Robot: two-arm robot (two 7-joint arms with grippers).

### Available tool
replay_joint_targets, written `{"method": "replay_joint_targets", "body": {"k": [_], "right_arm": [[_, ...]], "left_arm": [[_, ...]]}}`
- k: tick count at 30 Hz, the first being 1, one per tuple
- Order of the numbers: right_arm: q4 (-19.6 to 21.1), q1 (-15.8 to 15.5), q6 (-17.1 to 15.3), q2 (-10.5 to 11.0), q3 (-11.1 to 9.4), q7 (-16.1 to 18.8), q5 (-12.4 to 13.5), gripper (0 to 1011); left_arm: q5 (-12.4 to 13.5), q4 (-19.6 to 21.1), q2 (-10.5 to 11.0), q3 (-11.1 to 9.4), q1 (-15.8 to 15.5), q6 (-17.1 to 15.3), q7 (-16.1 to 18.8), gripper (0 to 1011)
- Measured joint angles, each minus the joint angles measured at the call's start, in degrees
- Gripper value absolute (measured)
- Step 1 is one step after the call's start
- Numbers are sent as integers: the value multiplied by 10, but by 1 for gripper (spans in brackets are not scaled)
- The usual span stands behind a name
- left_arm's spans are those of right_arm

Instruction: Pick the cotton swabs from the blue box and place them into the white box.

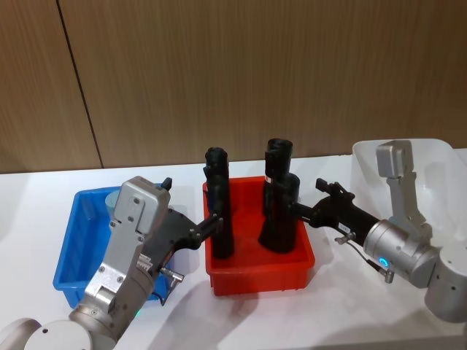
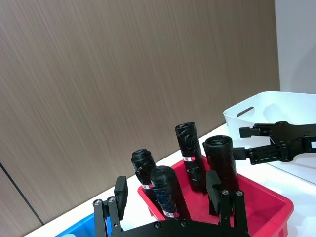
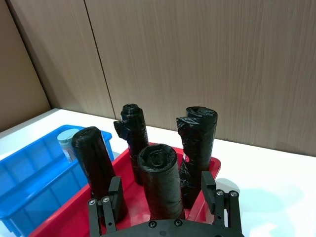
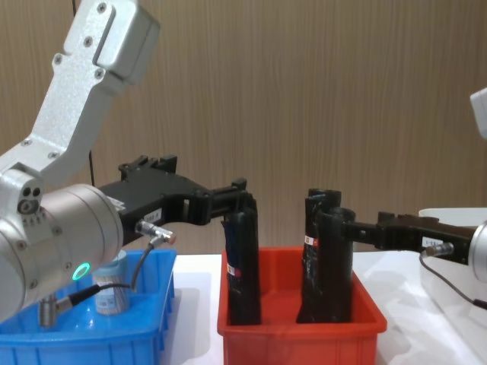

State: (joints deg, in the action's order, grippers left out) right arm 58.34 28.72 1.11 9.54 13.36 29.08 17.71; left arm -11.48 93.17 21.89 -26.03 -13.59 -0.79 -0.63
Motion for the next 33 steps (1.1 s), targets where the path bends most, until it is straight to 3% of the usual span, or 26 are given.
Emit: {"method": "replay_joint_targets", "body": {"k": [33], "right_arm": [[-188, 105, 60, -31, 6, 43, 1, 1002]], "left_arm": [[0, 0, 0, 0, 0, 0, 0, 1003]]}}
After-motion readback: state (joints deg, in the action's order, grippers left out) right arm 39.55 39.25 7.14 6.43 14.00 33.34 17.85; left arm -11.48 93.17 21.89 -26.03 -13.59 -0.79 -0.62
